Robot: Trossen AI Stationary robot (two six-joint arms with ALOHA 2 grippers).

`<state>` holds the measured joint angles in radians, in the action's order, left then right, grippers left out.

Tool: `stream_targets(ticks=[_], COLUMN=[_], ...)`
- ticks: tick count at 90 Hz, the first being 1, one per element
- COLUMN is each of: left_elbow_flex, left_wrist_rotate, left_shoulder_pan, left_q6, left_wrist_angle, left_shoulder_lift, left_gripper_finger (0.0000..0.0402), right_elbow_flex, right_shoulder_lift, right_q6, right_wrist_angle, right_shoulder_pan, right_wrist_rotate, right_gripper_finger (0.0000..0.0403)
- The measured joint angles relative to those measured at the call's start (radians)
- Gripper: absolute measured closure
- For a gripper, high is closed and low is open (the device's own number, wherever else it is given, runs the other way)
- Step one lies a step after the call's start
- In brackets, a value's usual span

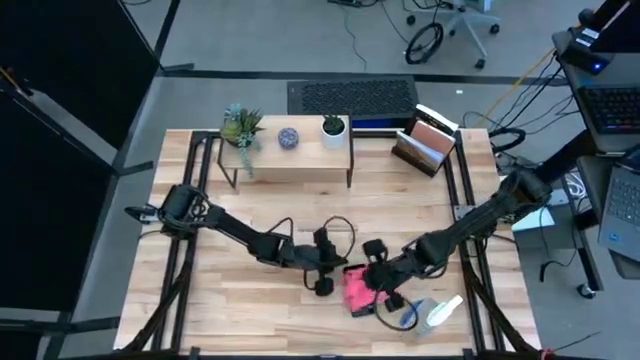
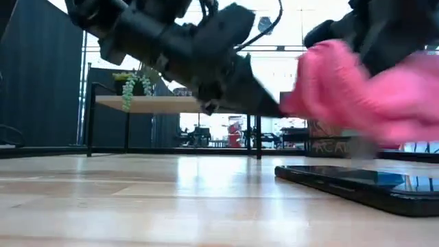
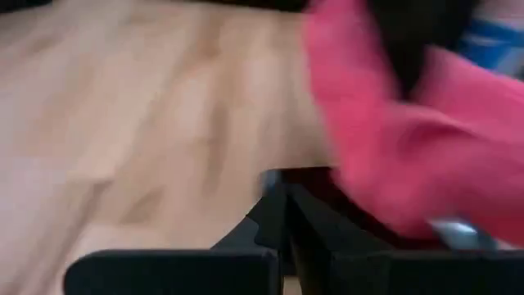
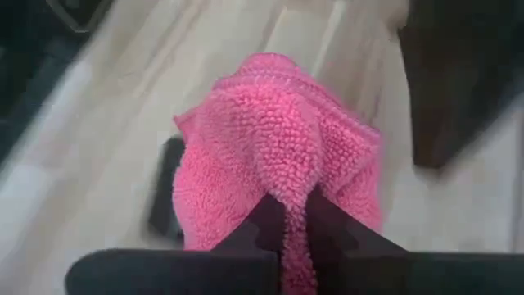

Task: Apply microfiber cloth
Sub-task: Wipe the front of the cellphone using the pink microfiber cloth

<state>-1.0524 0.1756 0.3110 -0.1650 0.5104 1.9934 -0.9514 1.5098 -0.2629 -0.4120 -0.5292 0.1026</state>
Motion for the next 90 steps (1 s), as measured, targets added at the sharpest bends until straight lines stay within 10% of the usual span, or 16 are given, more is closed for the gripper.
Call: stream_targets(ticks=[44,90], left_elbow_flex=[-0.129,-0.142], left_wrist_rotate=[-0.219,-0.061], left_shoulder_pan=[-0.02,-0.075], left_q6=[0.066,0.09], left_wrist_angle=[0.043,-0.358], left_shoulder_lift=[0.194,0.153], left_gripper_finger=[0.0402,0.0402], right_elbow_flex=[0.093,0.094], right_shoulder_lift=[0.027,0.02], right_q6=[-0.139,-0.08], right_wrist_angle=[0.028,0.142], right_shoulder_pan=[-0.057,-0.041], right_wrist_rotate=[0.054,0.112], right_gripper_finger=[0.0397,0.0396])
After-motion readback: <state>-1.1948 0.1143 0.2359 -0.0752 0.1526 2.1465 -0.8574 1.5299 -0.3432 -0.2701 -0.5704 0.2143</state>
